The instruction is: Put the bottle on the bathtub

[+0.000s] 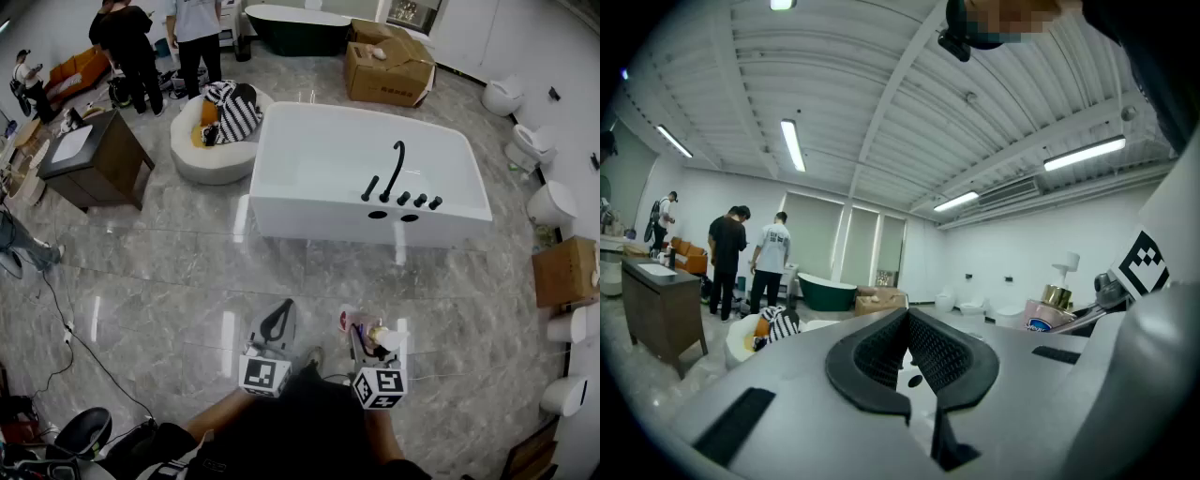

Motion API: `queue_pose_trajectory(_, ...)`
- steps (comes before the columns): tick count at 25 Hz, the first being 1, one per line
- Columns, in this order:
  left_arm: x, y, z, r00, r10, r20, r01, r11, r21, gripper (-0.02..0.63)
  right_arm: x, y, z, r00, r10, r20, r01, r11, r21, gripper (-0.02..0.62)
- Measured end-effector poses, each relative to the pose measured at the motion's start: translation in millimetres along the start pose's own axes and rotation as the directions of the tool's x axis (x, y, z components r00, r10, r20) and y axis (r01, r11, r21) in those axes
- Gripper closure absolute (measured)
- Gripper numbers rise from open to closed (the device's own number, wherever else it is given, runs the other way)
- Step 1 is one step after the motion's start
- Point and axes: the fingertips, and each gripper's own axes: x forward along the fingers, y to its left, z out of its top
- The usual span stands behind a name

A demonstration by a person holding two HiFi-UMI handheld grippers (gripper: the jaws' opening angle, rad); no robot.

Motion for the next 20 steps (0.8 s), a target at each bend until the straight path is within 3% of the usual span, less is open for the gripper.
queue_pose_trajectory(20,7,-10,-3,1.000,-0.006,-0.014,0.007,1.000,0.011,0.591,-4,-10,2,1.000,0.016,0.012,-0.016,0.999,0.031,0.373)
